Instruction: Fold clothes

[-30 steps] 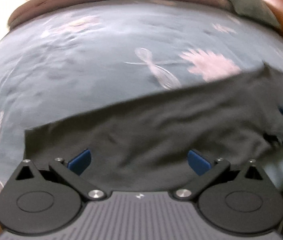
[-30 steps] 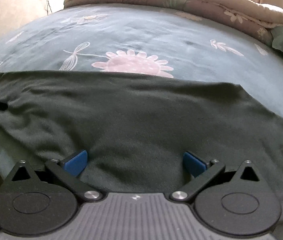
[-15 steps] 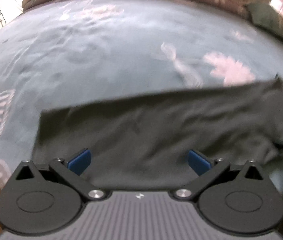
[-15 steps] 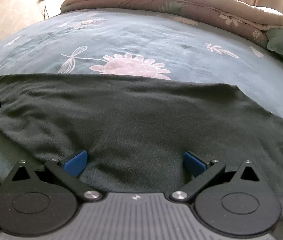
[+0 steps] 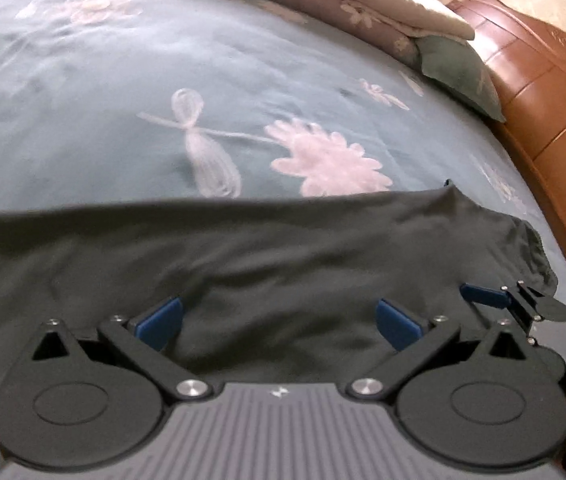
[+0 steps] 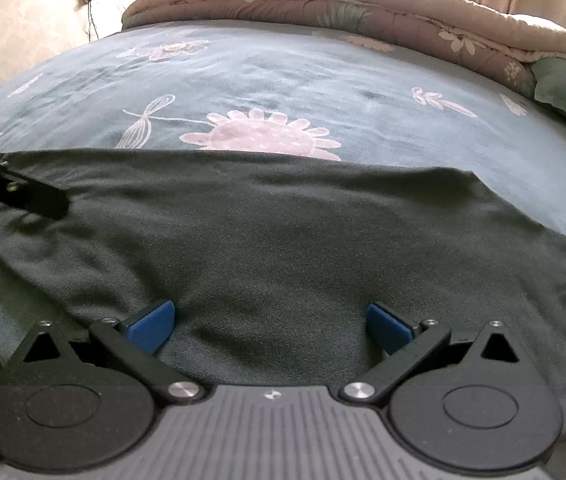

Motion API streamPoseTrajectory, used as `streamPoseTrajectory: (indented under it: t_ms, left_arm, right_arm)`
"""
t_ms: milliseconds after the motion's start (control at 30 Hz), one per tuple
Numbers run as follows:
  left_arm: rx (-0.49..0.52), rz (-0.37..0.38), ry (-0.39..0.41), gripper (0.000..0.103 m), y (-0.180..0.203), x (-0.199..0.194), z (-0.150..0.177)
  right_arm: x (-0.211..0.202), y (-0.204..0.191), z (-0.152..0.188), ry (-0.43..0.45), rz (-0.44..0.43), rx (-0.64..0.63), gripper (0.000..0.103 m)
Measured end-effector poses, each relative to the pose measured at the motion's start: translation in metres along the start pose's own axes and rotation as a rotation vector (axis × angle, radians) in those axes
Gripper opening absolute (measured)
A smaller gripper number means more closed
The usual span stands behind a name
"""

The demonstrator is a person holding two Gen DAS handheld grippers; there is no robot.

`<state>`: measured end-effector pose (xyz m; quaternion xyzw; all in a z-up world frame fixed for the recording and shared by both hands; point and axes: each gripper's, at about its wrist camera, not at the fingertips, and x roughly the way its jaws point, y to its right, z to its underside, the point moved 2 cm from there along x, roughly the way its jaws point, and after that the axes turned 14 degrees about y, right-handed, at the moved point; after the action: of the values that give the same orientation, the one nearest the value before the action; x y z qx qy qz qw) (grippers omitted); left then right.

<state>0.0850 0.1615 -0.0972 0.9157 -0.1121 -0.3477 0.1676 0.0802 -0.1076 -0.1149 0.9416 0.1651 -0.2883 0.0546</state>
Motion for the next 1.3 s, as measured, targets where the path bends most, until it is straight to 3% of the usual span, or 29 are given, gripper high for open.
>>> streamPoseTrajectory:
  t_ms: [167,367,733,967,1167,1300]
  left_arm:
    - [0.002,-0.112,-0.008,0.102,-0.036,-0.031,0.004]
    - [-0.11,-0.239,0.044,0.102,-0.09,-0.07,0.009]
    - [-0.299,-0.232,0.07,0.102,-0.123,-0.076,-0.004]
    - [-0.284,-0.137,0.2,0.102,-0.122,-0.07,-0.047]
    - [-0.339,-0.253,0.168,0.102,-0.17,-0.041,-0.054]
    - [-0.355,-0.254,0.216,0.102,-0.173,-0.057,-0.062]
  right_arm:
    - [0.0,0.0,-0.001,-0.001,-0.001,0.001,0.103]
    - [0.0,-0.001,0.0,0.005,0.003,0.004,0.103]
    - [-0.001,0.001,0.0,0.01,0.001,0.004,0.103]
    - [-0.002,0.0,0.001,0.008,0.004,0.005,0.103]
    - [-0.003,0.0,0.001,0.01,0.006,0.008,0.103]
    - [-0.002,0.001,0.001,0.008,0.004,0.009,0.103]
